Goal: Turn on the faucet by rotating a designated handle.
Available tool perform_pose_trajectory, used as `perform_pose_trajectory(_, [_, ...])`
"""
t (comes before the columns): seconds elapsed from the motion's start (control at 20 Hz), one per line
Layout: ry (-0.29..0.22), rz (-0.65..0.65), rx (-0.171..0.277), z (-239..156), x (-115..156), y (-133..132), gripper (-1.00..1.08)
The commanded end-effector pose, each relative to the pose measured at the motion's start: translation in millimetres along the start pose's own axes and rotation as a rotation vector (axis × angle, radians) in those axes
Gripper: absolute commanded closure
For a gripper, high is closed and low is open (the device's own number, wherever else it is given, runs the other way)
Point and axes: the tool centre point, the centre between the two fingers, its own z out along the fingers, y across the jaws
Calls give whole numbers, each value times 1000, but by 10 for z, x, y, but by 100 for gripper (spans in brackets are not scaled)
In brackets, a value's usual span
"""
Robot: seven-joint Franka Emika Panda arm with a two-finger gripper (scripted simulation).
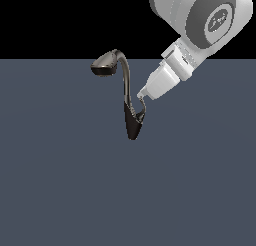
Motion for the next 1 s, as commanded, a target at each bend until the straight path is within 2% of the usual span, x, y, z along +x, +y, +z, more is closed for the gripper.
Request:
perform_pose_trajectory(0.0, [-2, 12, -12, 19, 87, 154, 108])
perform_pose_trajectory(0.3, [-4, 10, -17, 22, 155, 380, 108])
perform_pose_trajectory(0.4, [-4, -7, -5, -6, 65, 277, 108])
perform_pose_trajectory(0.95, [-5, 9, -17, 21, 653, 564, 108])
